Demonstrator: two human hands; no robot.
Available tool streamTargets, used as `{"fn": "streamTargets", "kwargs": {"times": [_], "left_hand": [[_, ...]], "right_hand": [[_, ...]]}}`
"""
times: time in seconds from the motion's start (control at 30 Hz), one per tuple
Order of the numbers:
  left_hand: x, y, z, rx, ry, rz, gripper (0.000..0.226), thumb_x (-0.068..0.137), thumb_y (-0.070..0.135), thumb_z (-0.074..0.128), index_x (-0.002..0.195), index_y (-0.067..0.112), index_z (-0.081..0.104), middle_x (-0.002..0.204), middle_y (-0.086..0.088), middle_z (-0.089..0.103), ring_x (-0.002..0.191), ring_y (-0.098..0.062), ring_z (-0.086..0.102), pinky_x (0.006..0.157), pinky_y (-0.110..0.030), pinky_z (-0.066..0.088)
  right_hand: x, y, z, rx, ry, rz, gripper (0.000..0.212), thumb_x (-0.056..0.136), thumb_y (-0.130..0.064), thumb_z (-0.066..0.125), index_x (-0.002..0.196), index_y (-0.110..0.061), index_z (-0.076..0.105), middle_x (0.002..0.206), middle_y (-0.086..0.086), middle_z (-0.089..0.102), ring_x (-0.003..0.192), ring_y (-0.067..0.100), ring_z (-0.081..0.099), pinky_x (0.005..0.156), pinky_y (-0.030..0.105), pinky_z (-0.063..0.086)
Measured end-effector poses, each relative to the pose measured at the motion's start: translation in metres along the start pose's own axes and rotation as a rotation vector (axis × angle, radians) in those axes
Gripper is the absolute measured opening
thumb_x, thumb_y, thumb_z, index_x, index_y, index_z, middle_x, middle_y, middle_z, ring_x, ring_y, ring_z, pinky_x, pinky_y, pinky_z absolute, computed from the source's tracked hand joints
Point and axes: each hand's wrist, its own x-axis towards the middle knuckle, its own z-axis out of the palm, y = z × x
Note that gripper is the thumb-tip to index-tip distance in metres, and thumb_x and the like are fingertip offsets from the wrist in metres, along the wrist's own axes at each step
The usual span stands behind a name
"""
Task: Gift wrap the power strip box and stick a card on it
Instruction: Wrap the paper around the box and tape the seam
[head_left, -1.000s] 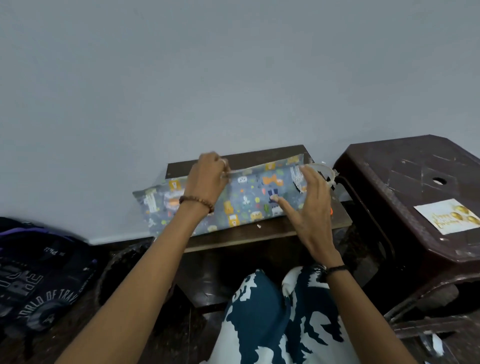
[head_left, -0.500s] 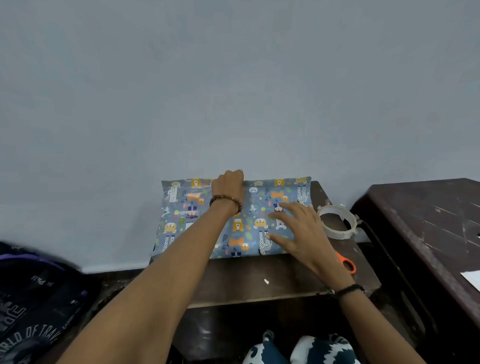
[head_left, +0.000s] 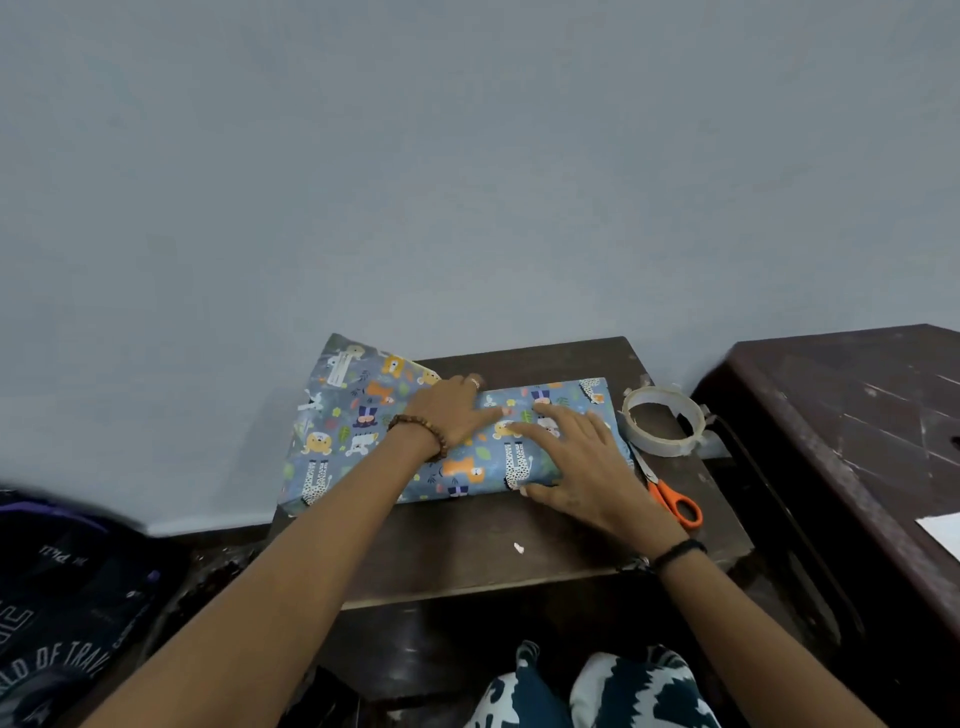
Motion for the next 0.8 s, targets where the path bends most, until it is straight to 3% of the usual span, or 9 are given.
{"fn": "streamTargets", "kwargs": {"times": [0.13,0.23,0.37,0.47,0.57,0.67,0.73,0.8], "left_hand": [[-0.003,-0.002,-0.006,-0.015,-0.105,-0.001,0.066,0.087,0.058,0.046,0.138,0.018,0.036,0.136,-0.008,0.041,0.125,-0.026,0.042,0.105,-0.044,0.034],[-0.013,-0.008,-0.005,-0.061,-0.130,0.005,0.060,0.089,0.054,0.047,0.137,0.020,0.039,0.133,-0.006,0.043,0.124,-0.024,0.043,0.107,-0.044,0.031],[-0.031,-0.020,0.000,-0.159,-0.022,0.051,0.045,0.096,0.045,0.039,0.134,0.023,0.045,0.134,0.000,0.049,0.130,-0.018,0.040,0.113,-0.041,0.017],[-0.044,-0.034,0.008,-0.057,0.100,-0.039,0.057,0.089,0.055,0.024,0.135,0.029,0.044,0.141,0.005,0.042,0.136,-0.014,0.028,0.112,-0.047,0.008],[-0.055,-0.051,0.014,0.091,0.126,-0.192,0.050,0.095,0.055,0.021,0.138,0.037,0.036,0.147,0.006,0.032,0.139,-0.017,0.020,0.110,-0.052,0.009],[-0.061,-0.068,0.012,0.060,0.136,-0.318,0.044,0.097,0.049,0.023,0.135,0.037,0.041,0.141,0.006,0.041,0.135,-0.019,0.029,0.109,-0.058,0.012],[-0.064,-0.083,0.009,-0.007,0.137,-0.380,0.048,0.096,0.049,0.018,0.132,0.033,0.044,0.136,0.002,0.048,0.128,-0.022,0.038,0.108,-0.050,0.024],[-0.064,-0.099,0.013,-0.124,0.142,-0.379,0.056,0.093,0.051,0.011,0.139,0.030,0.036,0.135,-0.003,0.047,0.122,-0.027,0.041,0.103,-0.043,0.033]], "right_hand": [[-0.003,-0.007,0.001,-0.027,0.033,0.019,0.062,0.086,-0.048,0.057,0.141,-0.035,0.030,0.151,-0.002,0.024,0.141,0.016,0.016,0.116,0.041,0.005],[-0.002,-0.014,-0.008,-0.013,-0.031,0.037,0.073,0.082,-0.051,0.060,0.143,-0.032,0.025,0.149,-0.001,0.026,0.140,0.017,0.019,0.116,0.043,0.008],[0.008,-0.024,-0.018,-0.017,-0.156,0.015,0.090,0.078,-0.063,0.057,0.148,-0.025,0.015,0.157,0.001,0.009,0.145,0.018,0.005,0.115,0.048,-0.002],[0.013,-0.030,-0.015,0.061,-0.272,0.064,0.094,0.075,-0.076,0.045,0.149,-0.029,0.011,0.159,0.000,-0.002,0.146,0.018,-0.005,0.114,0.054,-0.008],[0.013,-0.031,-0.009,0.029,-0.255,0.073,0.101,0.067,-0.085,0.035,0.149,-0.031,0.010,0.159,-0.001,-0.002,0.146,0.018,-0.005,0.114,0.054,-0.007],[0.017,-0.030,-0.008,0.004,-0.240,0.072,0.099,0.069,-0.081,0.043,0.148,-0.030,0.014,0.158,0.000,0.003,0.145,0.020,0.000,0.114,0.056,-0.003],[0.022,-0.031,-0.013,0.002,-0.257,0.079,0.095,0.072,-0.075,0.052,0.148,-0.030,0.016,0.157,0.001,0.007,0.145,0.022,0.004,0.114,0.056,0.001],[0.030,-0.034,-0.022,-0.048,-0.311,0.069,0.098,0.071,-0.072,0.057,0.148,-0.031,0.012,0.157,0.001,0.005,0.143,0.027,0.006,0.111,0.057,0.007]]}}
